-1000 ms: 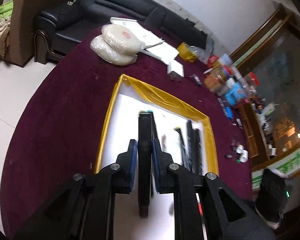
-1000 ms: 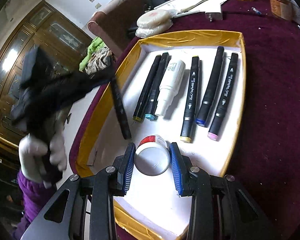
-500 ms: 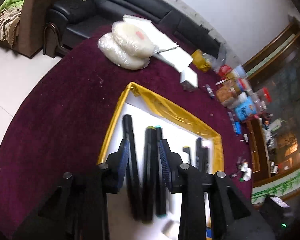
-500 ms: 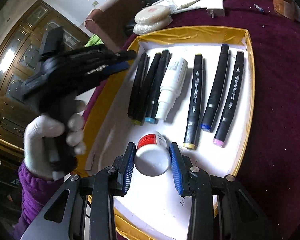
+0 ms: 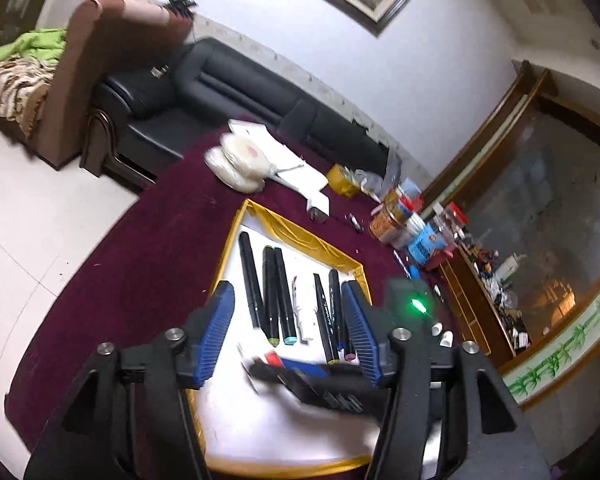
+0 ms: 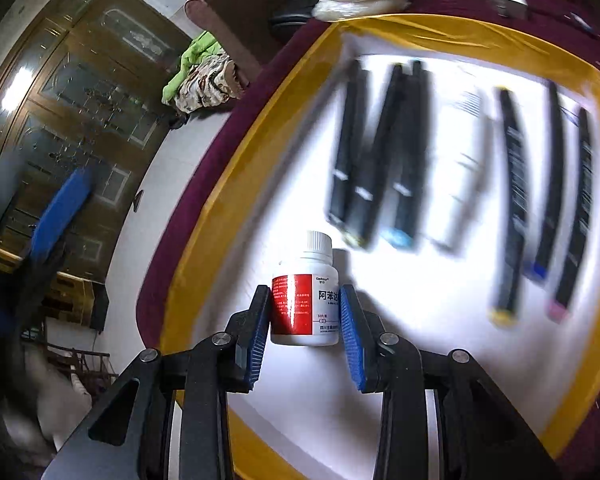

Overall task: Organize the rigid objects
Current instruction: 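Place the marker and red-labelled bottle in the white tray, open both grippers, then move both grippers back to the items on the carpet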

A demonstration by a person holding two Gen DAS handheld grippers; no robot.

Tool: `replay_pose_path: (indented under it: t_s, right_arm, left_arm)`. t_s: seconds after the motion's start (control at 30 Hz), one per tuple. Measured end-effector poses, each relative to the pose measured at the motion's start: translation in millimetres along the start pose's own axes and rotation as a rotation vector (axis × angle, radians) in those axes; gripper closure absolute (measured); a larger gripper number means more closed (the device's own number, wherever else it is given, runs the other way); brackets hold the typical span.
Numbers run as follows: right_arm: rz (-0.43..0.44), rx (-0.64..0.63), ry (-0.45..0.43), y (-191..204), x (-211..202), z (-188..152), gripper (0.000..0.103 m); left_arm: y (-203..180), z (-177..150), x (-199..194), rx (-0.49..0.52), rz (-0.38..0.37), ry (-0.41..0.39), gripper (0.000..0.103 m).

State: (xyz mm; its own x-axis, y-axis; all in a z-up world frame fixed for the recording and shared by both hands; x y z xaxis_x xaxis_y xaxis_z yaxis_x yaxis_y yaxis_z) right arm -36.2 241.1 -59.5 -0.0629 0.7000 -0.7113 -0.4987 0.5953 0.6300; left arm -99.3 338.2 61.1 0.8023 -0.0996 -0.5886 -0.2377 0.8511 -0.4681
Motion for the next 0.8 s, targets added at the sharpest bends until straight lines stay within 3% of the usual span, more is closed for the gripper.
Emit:
replay_pose_path:
  t_s: [0.13, 0.23, 0.43, 0.53, 0.73, 0.8]
  right_arm:
    - [-0.012, 0.006, -0.009, 12, 22, 26, 0.072]
    - [0.017, 0.042, -0.022, 13, 23, 30, 0.071]
    - [-0.002, -0.021, -0.143, 3, -42, 3, 0.071]
    - [-0.078, -0.07, -0.262, -12, -98, -8, 0.063]
    - [-0.358, -0.079, -0.511, -74, -216, -29, 0.061]
    - [-0.452, -0.082, -0.615, -90, -257, -38, 0.051]
  left_arm:
    - [0, -6, -17, -0.016, -0.017, -0.03, 0.046]
    - [-2, -10, -27, -0.006, 0.001, -0.075, 0.04]
    - [-26, -25, -21, 0.065, 0.051, -0.126, 0.039]
    - [-51, -39, -8, 0.112, 0.037, -0.098, 0.039]
    - [-109, -74, 15, 0.226, 0.001, 0.005, 0.039]
    - [-126, -84, 15, 0.26, -0.005, 0.004, 0.039]
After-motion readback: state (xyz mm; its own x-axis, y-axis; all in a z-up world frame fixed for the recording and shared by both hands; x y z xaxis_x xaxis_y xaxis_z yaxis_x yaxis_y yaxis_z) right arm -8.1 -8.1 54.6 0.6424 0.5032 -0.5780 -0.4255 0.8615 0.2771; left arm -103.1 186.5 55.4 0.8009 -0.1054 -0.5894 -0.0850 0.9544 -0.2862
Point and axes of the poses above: each gripper's, at about its wrist camera, not at the fingertips, and x roughly the way its jaws point, y to its left, z to its top, the point moved 8 cm from there along x, roughly the way its jaws point, and after that the axes turned 11 degrees about z, right-handed, at the moved point
